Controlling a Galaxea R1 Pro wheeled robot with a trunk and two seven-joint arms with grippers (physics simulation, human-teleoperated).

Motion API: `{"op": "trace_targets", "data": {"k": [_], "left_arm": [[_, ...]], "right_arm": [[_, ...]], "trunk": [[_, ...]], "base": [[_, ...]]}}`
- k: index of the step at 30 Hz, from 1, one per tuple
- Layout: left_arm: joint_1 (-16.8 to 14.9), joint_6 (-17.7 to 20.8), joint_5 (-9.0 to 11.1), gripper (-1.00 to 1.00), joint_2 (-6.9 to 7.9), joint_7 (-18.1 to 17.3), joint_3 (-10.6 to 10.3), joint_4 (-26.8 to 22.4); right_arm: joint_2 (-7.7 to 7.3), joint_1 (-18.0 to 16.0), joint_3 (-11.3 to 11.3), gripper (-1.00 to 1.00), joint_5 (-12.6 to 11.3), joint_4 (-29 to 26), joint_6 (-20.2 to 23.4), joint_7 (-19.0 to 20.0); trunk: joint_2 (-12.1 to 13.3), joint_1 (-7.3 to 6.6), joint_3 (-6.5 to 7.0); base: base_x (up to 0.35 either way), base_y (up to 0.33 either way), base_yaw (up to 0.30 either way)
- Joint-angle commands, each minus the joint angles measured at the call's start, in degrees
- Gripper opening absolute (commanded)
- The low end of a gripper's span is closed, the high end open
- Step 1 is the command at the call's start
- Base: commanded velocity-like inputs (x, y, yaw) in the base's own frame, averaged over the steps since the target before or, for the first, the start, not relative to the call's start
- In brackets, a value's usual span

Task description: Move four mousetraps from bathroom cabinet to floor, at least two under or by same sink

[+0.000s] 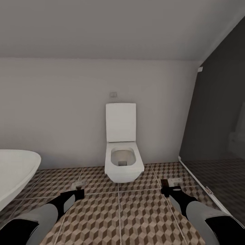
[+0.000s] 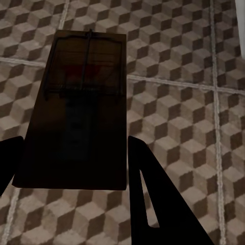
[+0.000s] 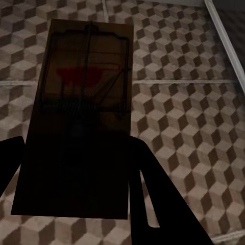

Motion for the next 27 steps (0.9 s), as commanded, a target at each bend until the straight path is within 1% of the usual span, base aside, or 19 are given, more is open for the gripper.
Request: {"op": "trace_targets", "data": {"k": [1, 20, 27], "left_arm": [[0.00, 0.37, 0.41, -1.00, 0.02, 0.23, -0.49, -0.17], [0.00, 0.37, 0.43, -1.00, 0.02, 0.23, -0.47, -0.17], [0.00, 0.36, 0.43, -1.00, 0.02, 0.23, -0.49, -0.17]], "right_arm": [[-0.01, -0.01, 0.50, -1.00, -0.37, -0.14, 0.39, -0.30], [-0.05, -0.01, 0.50, -1.00, -0.46, -0.13, -0.48, -0.31], [-0.07, -0.01, 0.50, -1.00, -0.46, -0.14, -0.84, -0.30]], "trunk": [[-0.44, 0.21, -0.24], [-8.06, 4.38, -3.65], [-8.15, 4.57, -5.20]], "base": [[0.000, 0.000, 0.000], [0.000, 0.000, 0.000], [0.000, 0.000, 0.000]]}}
